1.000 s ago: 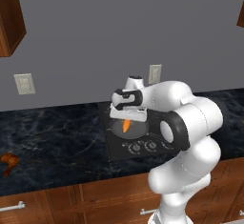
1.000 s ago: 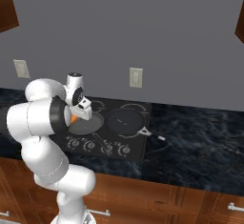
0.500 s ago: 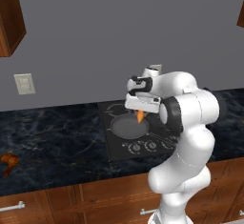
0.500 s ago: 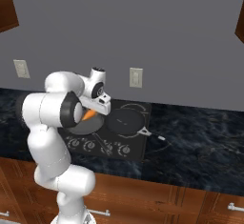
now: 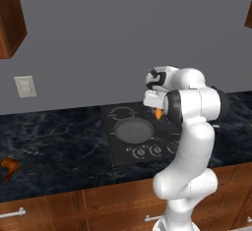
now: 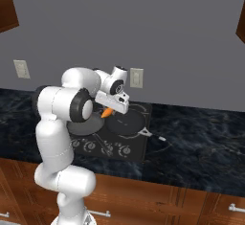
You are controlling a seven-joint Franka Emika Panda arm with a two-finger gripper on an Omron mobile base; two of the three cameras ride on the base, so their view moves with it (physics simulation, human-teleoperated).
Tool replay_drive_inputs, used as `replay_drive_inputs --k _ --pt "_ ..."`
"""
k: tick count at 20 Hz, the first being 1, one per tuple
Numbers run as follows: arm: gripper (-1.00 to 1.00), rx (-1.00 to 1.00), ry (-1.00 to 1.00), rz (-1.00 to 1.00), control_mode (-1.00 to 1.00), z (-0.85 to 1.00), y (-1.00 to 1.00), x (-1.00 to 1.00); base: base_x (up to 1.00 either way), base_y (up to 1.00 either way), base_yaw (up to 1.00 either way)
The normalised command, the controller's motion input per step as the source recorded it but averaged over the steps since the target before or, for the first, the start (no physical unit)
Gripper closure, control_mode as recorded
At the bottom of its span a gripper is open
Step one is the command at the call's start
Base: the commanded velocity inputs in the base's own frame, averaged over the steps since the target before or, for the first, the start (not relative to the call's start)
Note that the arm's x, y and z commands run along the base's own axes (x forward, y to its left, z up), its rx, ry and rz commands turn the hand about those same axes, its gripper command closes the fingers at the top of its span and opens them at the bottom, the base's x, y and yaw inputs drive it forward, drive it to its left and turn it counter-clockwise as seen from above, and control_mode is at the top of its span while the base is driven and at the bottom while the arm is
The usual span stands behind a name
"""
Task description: Place both pans onto different burners. Then place the carrot and the chicken drumstick on different pans.
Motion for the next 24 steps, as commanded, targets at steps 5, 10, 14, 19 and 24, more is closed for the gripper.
replay_drive_inputs --k 5,10,14,19,24 --pt "1.00 -0.01 0.00 0.02 -1.00 0.00 -0.40 0.35 0.00 0.00 0.00" --pt "1.00 -0.04 0.00 0.06 -1.00 0.00 -0.33 0.08 0.00 0.00 0.00" --pt "1.00 -0.08 0.00 0.07 -1.00 -0.08 -0.23 0.00 0.00 0.00 0.00" --pt "1.00 -0.07 0.00 0.06 -1.00 -0.22 -0.18 0.00 0.00 0.00 0.00" --pt "1.00 0.00 0.00 0.03 -1.00 -0.26 -0.21 0.00 0.00 0.00 0.00"
